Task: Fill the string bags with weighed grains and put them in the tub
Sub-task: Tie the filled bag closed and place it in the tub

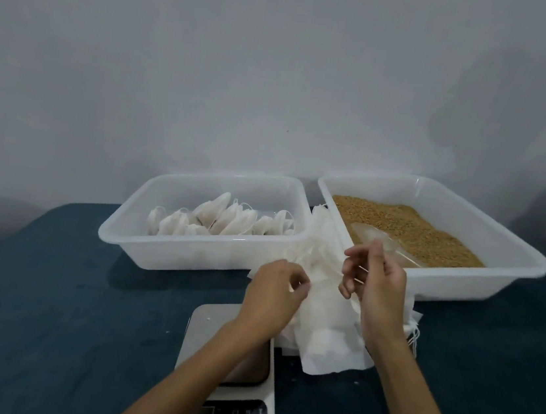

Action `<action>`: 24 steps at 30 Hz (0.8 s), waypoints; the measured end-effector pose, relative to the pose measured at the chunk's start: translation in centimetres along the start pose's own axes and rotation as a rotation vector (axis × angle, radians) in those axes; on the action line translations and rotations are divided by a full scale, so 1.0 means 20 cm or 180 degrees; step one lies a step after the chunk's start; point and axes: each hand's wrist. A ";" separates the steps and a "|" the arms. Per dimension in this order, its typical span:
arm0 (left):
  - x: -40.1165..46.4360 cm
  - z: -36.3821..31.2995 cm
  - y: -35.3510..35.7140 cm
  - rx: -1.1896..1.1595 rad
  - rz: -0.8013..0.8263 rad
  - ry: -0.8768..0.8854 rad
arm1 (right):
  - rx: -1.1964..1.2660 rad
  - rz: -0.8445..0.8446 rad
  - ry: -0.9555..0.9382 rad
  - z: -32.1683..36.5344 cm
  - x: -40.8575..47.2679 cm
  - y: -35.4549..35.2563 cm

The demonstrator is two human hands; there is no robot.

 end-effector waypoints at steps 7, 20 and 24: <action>-0.16 0.12 -0.24 -0.1811 -0.0571 -0.0819 | -0.0665 0.0659 -0.0627 -0.03 -0.11 0.07; -0.19 0.14 -0.29 -0.1774 -0.1154 -0.0839 | -0.1242 0.1455 -0.1046 -0.08 -0.29 0.18; -0.21 0.12 -0.27 -0.1833 -0.1008 -0.0780 | -0.1269 0.1551 -0.0949 -0.10 -0.30 0.20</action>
Point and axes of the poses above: each hand's wrist, its own x-axis towards the middle knuckle, its own y-axis out of the palm, z = x × y, and after that the axes turned 10 degrees about -z, right-handed
